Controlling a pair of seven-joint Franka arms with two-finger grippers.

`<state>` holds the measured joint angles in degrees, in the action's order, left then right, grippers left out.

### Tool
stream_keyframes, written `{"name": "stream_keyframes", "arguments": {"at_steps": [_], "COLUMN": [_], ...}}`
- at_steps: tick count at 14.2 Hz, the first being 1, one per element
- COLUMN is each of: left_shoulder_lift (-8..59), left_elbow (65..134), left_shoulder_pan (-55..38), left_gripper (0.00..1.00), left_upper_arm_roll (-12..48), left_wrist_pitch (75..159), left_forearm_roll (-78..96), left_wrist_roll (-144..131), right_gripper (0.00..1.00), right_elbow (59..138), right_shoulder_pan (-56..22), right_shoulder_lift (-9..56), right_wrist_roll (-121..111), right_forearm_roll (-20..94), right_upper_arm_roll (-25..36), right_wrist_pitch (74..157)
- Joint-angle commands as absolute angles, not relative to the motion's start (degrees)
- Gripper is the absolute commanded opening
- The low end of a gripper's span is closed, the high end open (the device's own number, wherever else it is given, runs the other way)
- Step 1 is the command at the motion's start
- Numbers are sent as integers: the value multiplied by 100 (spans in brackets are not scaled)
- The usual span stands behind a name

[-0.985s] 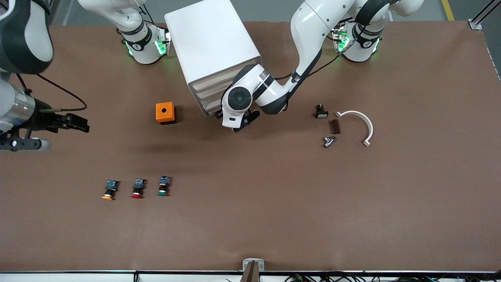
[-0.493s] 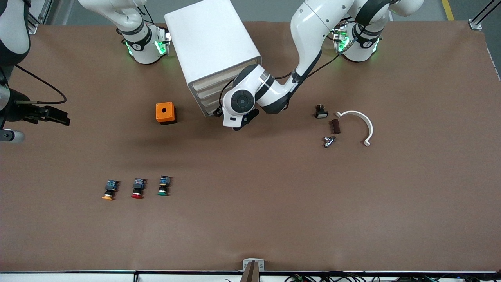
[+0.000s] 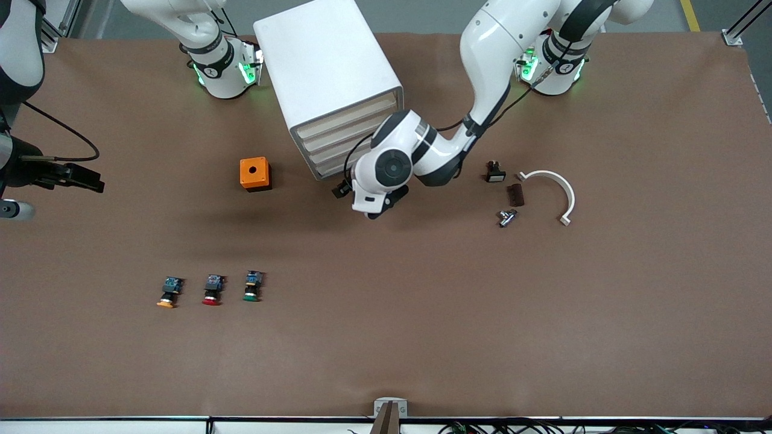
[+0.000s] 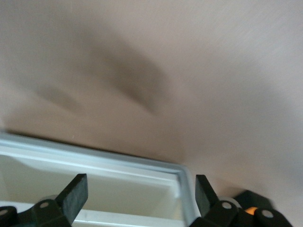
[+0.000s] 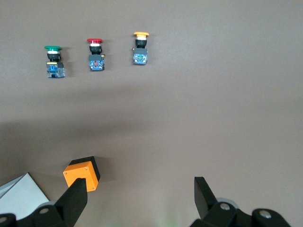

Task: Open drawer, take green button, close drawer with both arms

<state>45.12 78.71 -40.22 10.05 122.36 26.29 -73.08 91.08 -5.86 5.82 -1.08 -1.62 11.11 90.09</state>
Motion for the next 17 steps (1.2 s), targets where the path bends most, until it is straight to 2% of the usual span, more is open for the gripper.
{"name": "stream_keyframes", "arguments": {"at_steps": [1,3,6,11,17], "left_shoulder_lift": [3948,3596,3043,1997,1495], "left_elbow": [8024,8042,7981,7919,7937], "left_shoulder_pan": [-3666,-3350,-2841,-1594,-959], "left_gripper": [100,100,99,99,99], "left_upper_arm_roll": [993,967,984,941,958], "left_wrist_pitch": [12164,11876,10901,9592,8624], "left_forearm_roll": [2593,2549,1682,1556,309], "left_wrist_roll": [-7207,-7233,-7006,-5507,-3589], "right_gripper": [100,100,100,100,100], "right_elbow": [8388,8209,8261,8314,8332], "right_shoulder_pan": [-528,-554,-519,-457,-386], "right_shoulder_lift": [667,650,607,484,124], "right_wrist_roll": [-141,-132,-70,-79,-105], "right_forearm_roll": [-308,-273,-106,-97,79], "right_upper_arm_roll": [1037,1028,1037,1055,1028], "right_wrist_pitch": [8422,8157,7876,7726,7725]}}
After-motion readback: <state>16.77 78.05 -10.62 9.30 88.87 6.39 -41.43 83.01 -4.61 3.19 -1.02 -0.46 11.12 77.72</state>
